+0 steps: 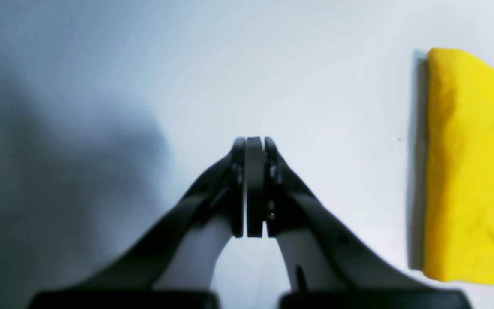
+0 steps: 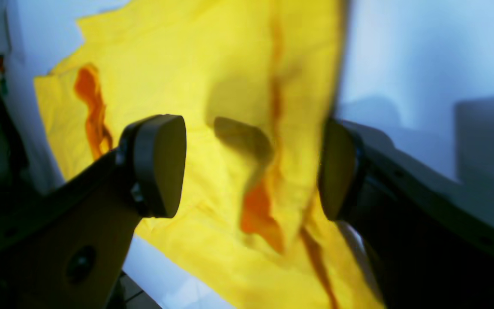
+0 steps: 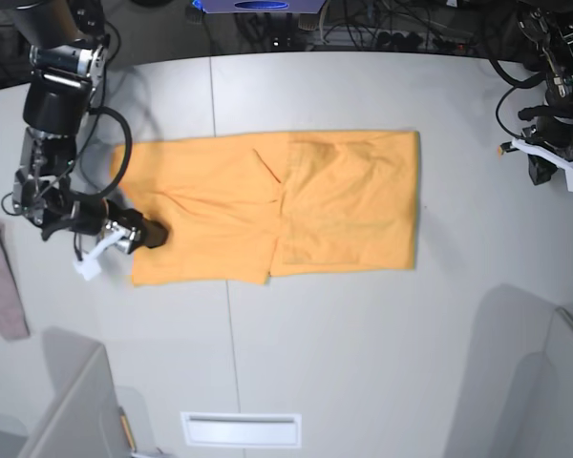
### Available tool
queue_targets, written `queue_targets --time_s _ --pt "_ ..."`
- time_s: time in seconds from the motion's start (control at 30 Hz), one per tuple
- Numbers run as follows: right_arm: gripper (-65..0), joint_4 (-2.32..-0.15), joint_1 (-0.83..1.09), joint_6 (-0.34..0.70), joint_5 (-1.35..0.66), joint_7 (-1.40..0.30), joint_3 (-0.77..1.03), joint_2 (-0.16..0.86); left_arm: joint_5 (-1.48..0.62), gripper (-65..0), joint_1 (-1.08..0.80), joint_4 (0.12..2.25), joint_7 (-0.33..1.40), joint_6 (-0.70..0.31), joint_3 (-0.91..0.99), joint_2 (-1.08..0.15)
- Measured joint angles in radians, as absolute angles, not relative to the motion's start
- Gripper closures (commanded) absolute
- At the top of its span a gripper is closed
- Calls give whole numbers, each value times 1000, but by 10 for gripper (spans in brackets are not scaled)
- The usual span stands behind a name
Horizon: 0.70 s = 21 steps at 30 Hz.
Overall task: Fold the T-shirt properly
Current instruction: 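Lower both grippers and grasp the edges of the folded shirt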
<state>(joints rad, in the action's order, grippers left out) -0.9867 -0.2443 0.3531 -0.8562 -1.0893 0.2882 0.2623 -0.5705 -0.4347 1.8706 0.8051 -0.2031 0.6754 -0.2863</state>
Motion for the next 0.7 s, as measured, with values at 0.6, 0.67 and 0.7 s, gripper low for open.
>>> queue_targets --time_s 0.6,0.67,0.7 --pt "-329 -990 -223 358 -893 -1126 265 212 -573 0 -345 1767 794 -210 473 -292" --pt "-329 -991 -224 358 -895 -1159 264 212 -559 0 -333 1742 809 -202 448 -290" --pt "-327 -991 -223 358 -900 -1165 264 210 -551 0 -323 1729 814 -200 436 -290"
